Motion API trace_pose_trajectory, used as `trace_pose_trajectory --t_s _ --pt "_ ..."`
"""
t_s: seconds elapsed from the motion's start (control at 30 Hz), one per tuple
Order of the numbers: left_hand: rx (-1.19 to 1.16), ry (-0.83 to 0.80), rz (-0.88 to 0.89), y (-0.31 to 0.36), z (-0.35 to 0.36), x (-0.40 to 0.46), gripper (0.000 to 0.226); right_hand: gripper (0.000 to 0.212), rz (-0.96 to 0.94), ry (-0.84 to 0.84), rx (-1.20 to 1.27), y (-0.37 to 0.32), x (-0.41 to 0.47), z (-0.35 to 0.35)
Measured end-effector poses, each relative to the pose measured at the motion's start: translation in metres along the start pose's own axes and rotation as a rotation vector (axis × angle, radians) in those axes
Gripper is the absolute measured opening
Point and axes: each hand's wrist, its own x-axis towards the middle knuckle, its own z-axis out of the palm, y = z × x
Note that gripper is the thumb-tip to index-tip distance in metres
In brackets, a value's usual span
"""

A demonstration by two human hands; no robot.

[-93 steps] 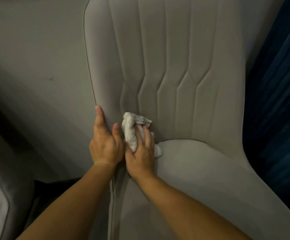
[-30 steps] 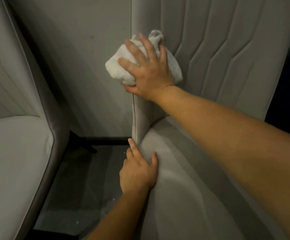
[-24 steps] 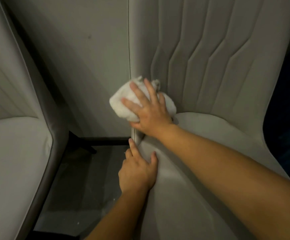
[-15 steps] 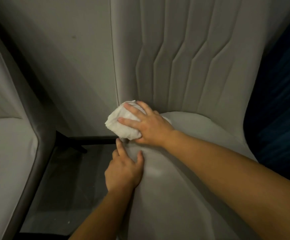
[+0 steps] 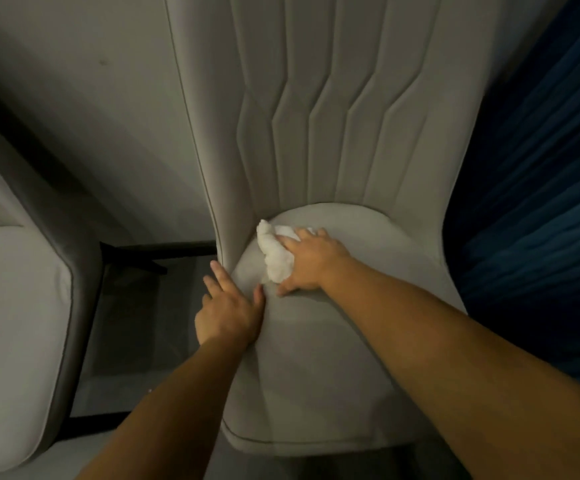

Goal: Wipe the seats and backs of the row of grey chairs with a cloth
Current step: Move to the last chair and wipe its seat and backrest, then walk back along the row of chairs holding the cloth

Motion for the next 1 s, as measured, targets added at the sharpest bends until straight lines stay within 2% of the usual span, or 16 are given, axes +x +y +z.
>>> trace_pose_trajectory --t_s 0.1,0.17,0.23,0.33,0.4,0.5,0.63,0.83,1.0 --pt "0.107 -0.131 -0.062 0.011 -0.027 0.008 0.097 0.101 0.036 -0.045 0.037 0.007 -0.031 -0.001" --pt "0.107 -0.170 -0.034 0.015 -0.045 0.004 0.077 0.088 0.008 -0.065 0.028 0.006 -0.055 -0.002" --pt "0.125 -0.155 0.084 0.011 -0.063 -0.008 0.065 0.078 0.026 -0.138 0.004 0.008 -0.081 -0.005" --pt "0.271 -0.174 0.294 -0.007 -0.092 -0.032 0.070 0.077 0.200 -0.304 -0.002 0.018 -0.121 -0.019" --pt "0.329 -0.188 0.343 -0.020 -0.117 -0.046 0.075 0.074 0.257 -0.333 -0.005 0.018 -0.143 -0.036" --pt "0.342 -0.130 0.351 -0.038 -0.159 -0.068 0.081 0.079 0.280 -0.325 0.000 0.009 -0.167 -0.075" --pt "0.334 -0.045 0.397 -0.057 -0.223 -0.105 0.082 0.077 0.229 -0.233 0.022 -0.030 -0.193 -0.143" --pt "0.285 0.060 0.325 -0.084 -0.348 -0.162 0.080 0.073 0.130 -0.107 -0.029 -0.121 -0.229 -0.247" --pt "0.321 0.099 0.229 -0.139 -0.447 -0.201 0.076 0.068 0.034 -0.012 -0.048 -0.208 -0.260 -0.318"
